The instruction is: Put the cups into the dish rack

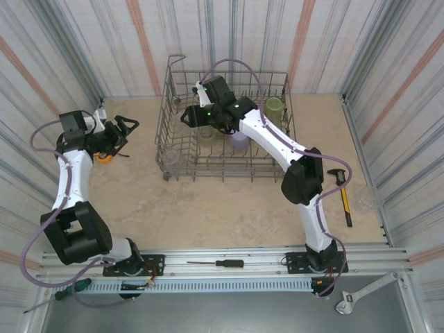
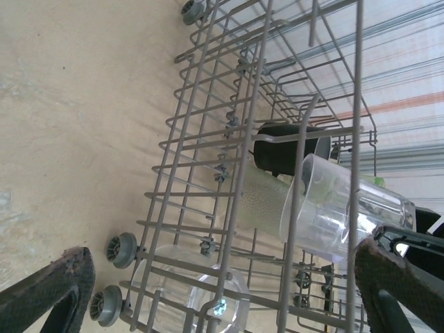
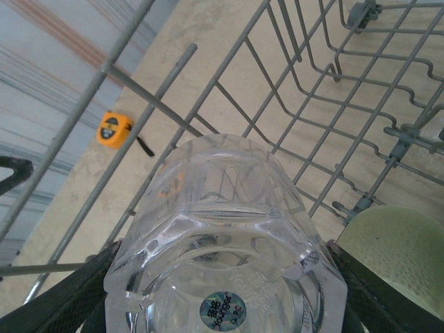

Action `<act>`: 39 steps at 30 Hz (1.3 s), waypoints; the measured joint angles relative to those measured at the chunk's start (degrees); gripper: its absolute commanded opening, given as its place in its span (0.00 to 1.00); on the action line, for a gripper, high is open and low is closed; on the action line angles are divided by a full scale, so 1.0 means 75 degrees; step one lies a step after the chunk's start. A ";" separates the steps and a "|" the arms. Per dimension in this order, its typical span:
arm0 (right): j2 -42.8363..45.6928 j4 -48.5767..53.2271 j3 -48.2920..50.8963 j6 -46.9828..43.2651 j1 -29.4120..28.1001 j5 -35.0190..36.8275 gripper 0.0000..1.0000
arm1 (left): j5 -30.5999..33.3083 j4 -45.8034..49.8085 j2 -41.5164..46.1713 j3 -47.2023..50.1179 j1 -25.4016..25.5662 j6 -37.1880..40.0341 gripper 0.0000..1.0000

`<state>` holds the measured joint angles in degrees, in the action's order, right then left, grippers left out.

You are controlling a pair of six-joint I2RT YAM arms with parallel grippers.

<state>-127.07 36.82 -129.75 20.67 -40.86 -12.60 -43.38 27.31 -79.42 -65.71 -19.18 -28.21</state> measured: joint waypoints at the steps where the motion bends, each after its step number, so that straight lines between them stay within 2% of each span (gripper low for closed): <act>1: -0.0128 0.0125 -0.0189 -0.0052 -0.0041 0.0079 0.00 | 0.0017 0.0009 0.0006 0.0047 0.0000 0.0000 0.99; 12: -0.1058 0.0994 -0.1480 -0.0315 -0.0268 0.0513 0.00 | 0.0154 0.0015 0.0181 0.0125 0.0000 -0.0006 0.99; 34: -0.1813 0.1393 -0.2002 -0.0886 -0.0586 0.1145 0.00 | 0.0143 -0.0012 0.0181 0.0227 0.0000 -0.0038 0.98; 39: -0.2002 0.1507 -0.2226 -0.1174 -0.0717 0.1413 0.09 | 0.0140 -0.0012 0.0181 0.0230 0.0000 -0.0041 0.98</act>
<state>-142.08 48.12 -146.45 11.86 -46.24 -2.00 -42.33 27.22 -78.06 -63.99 -19.18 -28.51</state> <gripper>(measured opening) 0.668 0.986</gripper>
